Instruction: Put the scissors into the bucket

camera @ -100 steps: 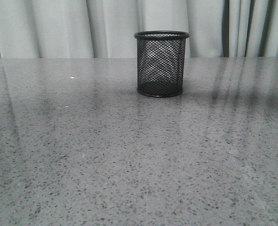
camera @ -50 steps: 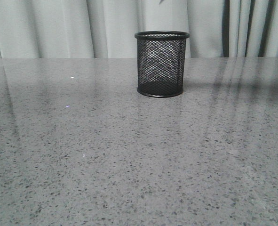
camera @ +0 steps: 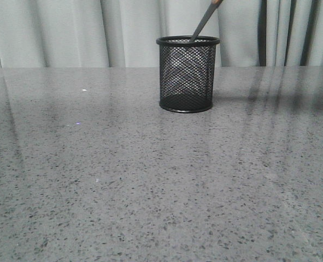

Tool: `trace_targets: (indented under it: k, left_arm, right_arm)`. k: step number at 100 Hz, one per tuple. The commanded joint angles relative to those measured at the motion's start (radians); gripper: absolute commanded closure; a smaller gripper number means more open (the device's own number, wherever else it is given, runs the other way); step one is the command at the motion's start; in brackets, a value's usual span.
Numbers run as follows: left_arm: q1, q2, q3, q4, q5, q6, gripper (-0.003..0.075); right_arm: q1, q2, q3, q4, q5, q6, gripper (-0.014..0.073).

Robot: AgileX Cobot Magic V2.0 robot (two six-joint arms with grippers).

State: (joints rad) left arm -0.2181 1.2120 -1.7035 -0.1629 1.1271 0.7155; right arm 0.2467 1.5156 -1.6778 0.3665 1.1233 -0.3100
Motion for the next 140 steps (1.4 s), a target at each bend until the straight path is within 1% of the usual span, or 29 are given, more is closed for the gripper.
trace_targets:
  k: [1,14,21,51,75,78,83,88,90,95,102,107,125,140]
  left_arm:
    - [0.000,-0.021,-0.029,-0.024,-0.060,-0.014,0.0304]
    - [0.000,-0.021,-0.029,-0.024,-0.060,-0.014,0.0304]
    - [0.000,-0.021,-0.029,-0.024,-0.060,-0.014,0.0304]
    - [0.000,-0.021,-0.029,-0.024,-0.060,-0.014,0.0304]
    - [0.000,-0.021,-0.029,-0.024,-0.060,-0.014,0.0304]
    - [0.000,-0.021,-0.029,-0.024,-0.060,-0.014,0.0304]
    - [0.000,-0.021,-0.029,-0.024,-0.060,-0.014,0.0304]
    - [0.000,-0.021,-0.029,-0.024,-0.060,-0.014,0.0304]
    - [0.000,-0.021,-0.029,-0.024,-0.060,-0.014,0.0304]
    - [0.000,-0.021,-0.029,-0.024,-0.060,-0.014,0.0304]
    - [0.000,-0.021,-0.029,-0.024,-0.060,-0.014,0.0304]
    - [0.000,-0.021,-0.029,-0.024,-0.060,-0.014,0.0304]
    - [0.000,-0.021,-0.029,-0.022,-0.039,-0.014,0.0304]
    - [0.000,-0.021,-0.029,-0.006,-0.010,-0.014,0.0304]
  right_arm:
    - [0.043,-0.003,-0.051,-0.043,-0.067,0.005,0.0638]
    - [0.096,0.048,-0.087,-0.139,-0.093,0.049,0.0638]
    - [0.111,0.074,-0.104,-0.169,-0.094,0.057,0.0638]
    - [0.115,0.166,-0.178,-0.171,-0.025,0.057,0.0638]
    - [0.115,0.193,-0.184,-0.171,-0.025,0.057,0.0629]
    - [0.115,0.193,-0.184,-0.171,-0.025,0.053,0.0608]
    - [0.115,0.195,-0.184,-0.171,-0.025,0.044,0.0543]
    - [0.115,0.195,-0.184,-0.171,-0.025,0.044,0.0433]
    - [0.115,0.195,-0.184,-0.171,-0.025,0.044,0.0401]
    - [0.113,0.195,-0.184,-0.173,-0.025,0.044,0.0277]
    - [0.113,0.195,-0.184,-0.180,-0.027,0.044,0.0179]
    - [0.113,0.193,-0.197,-0.191,-0.024,0.044,0.0160]
    - [0.106,0.191,-0.281,-0.204,0.031,0.044,0.0161]
    - [0.076,0.162,-0.319,-0.204,0.050,0.044,0.0161]
